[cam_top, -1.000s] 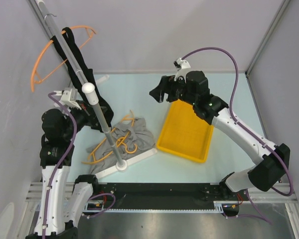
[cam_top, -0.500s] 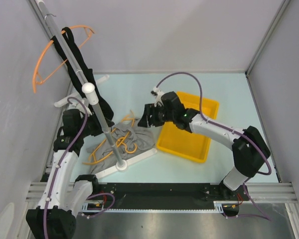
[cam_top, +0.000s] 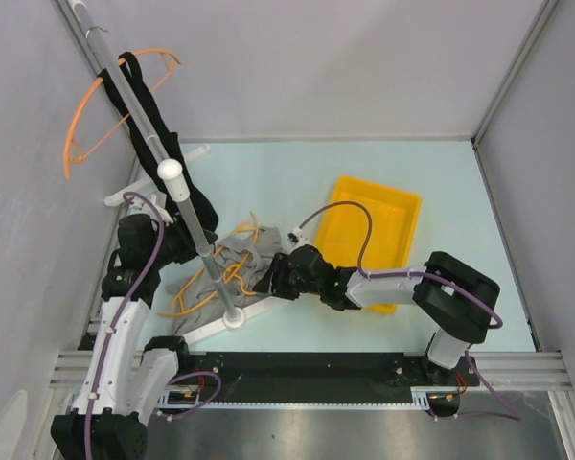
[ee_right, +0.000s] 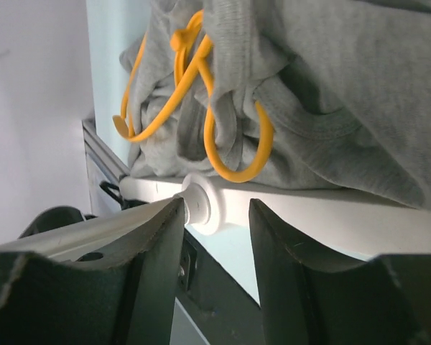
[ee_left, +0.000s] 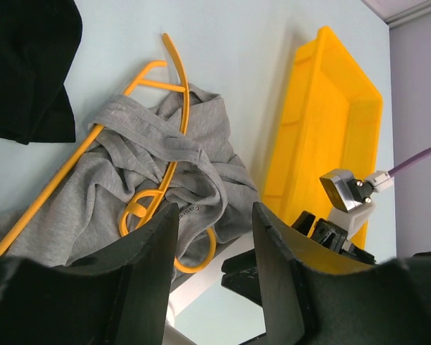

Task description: Remove the tank top from the hanger

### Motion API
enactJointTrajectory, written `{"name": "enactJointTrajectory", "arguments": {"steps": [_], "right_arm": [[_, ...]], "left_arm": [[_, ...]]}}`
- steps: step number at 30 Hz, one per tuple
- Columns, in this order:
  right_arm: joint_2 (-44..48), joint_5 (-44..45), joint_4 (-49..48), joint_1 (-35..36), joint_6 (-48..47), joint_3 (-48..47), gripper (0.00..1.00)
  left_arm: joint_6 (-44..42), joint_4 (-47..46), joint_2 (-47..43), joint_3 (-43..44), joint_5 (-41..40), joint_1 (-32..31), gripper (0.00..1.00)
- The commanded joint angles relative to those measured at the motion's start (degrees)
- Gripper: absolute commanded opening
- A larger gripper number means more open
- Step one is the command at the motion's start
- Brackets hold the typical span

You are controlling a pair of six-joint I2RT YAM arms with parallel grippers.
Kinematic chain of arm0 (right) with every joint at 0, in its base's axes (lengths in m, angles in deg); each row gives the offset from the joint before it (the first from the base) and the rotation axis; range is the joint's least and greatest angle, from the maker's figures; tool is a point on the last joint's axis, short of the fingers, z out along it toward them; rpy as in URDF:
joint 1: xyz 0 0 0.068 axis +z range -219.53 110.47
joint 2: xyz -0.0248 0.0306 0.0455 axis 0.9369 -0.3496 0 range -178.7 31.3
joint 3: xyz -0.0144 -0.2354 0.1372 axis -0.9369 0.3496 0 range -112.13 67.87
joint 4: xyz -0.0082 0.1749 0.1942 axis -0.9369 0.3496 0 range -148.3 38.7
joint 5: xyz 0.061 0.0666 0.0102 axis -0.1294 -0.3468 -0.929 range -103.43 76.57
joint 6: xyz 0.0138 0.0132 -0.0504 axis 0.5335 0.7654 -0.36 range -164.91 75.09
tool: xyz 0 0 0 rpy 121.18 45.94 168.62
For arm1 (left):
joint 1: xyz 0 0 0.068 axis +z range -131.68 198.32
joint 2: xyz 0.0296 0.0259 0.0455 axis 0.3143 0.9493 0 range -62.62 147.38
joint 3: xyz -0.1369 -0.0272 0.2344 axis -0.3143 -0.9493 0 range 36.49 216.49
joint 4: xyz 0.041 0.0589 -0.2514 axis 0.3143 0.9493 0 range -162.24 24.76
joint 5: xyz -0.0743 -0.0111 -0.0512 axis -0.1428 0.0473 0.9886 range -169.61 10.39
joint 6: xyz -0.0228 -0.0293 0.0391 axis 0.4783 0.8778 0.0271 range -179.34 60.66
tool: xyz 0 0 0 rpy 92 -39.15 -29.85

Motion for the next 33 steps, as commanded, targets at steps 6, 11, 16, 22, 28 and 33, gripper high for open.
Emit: {"name": "enactJointTrajectory", "arguments": {"steps": [6,11,16,22,28,33], "right_arm": [[-5.2,6.0,-13.1,-0.2,9.1,2.1,0.47],[-9.0,4.8,-15.8,-1.1,8.5,-0.1,0.36],[-9.5,2.0,-18.2,-1.4,8.7,-1.3,0.16],[-6.2,0.4,-13.2,-2.3,7.8,-3.8,0.00],[2.3,5.1,1.2,-3.8,3.4,-7.4,0.00],[7.7,4.5,8.2,-8.2,-0.3,-11.5,0.00]], "left_arm": [[-1.0,-1.5,-2.2,1.1,0.4,-0.2,0.50],[-2.1,-0.9,-2.4,1.5,0.4,0.0,0.51],[-3.2,-0.6,-2.7,1.5,1.1,0.0,0.54],[-3.4,-3.9,-1.6,0.8,6.4,-0.2,0.64],[-2.7,-7.4,0.6,0.6,7.3,-0.9,0.69],[-2.7,-10.7,7.5,2.1,7.9,-6.0,0.69]]}}
